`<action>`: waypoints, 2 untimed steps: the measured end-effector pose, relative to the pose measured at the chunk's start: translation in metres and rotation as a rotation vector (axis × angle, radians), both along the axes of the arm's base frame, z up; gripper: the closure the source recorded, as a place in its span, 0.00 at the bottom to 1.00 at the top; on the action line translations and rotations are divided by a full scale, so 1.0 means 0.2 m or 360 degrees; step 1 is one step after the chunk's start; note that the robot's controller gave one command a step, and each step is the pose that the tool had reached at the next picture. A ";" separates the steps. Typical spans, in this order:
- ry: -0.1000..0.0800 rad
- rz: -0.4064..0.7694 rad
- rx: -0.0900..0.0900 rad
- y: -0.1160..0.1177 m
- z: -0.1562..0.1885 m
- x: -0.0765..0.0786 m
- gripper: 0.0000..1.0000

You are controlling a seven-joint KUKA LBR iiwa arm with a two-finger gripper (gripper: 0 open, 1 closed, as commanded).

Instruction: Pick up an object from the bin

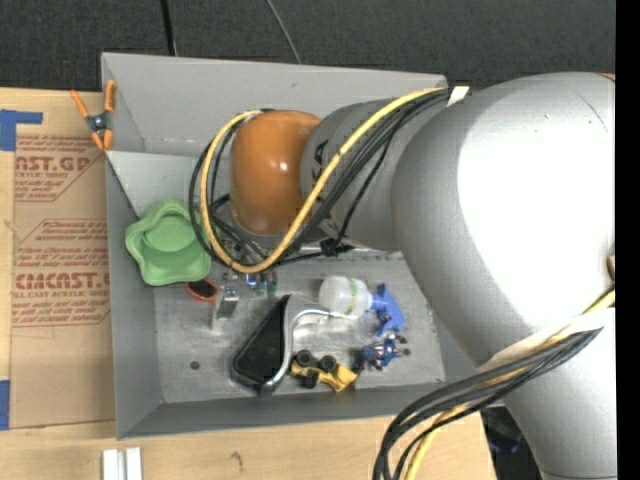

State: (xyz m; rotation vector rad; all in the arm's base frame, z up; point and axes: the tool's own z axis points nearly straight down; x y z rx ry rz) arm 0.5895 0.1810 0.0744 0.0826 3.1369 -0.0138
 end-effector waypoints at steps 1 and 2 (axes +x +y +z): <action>0.0009 0.0011 0.0021 -0.01 0.02 -0.01 1.00; 0.0008 0.0014 0.0022 -0.01 0.02 -0.01 1.00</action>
Offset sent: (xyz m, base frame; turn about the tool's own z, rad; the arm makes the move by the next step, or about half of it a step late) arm 0.0000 0.0000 0.0000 0.0000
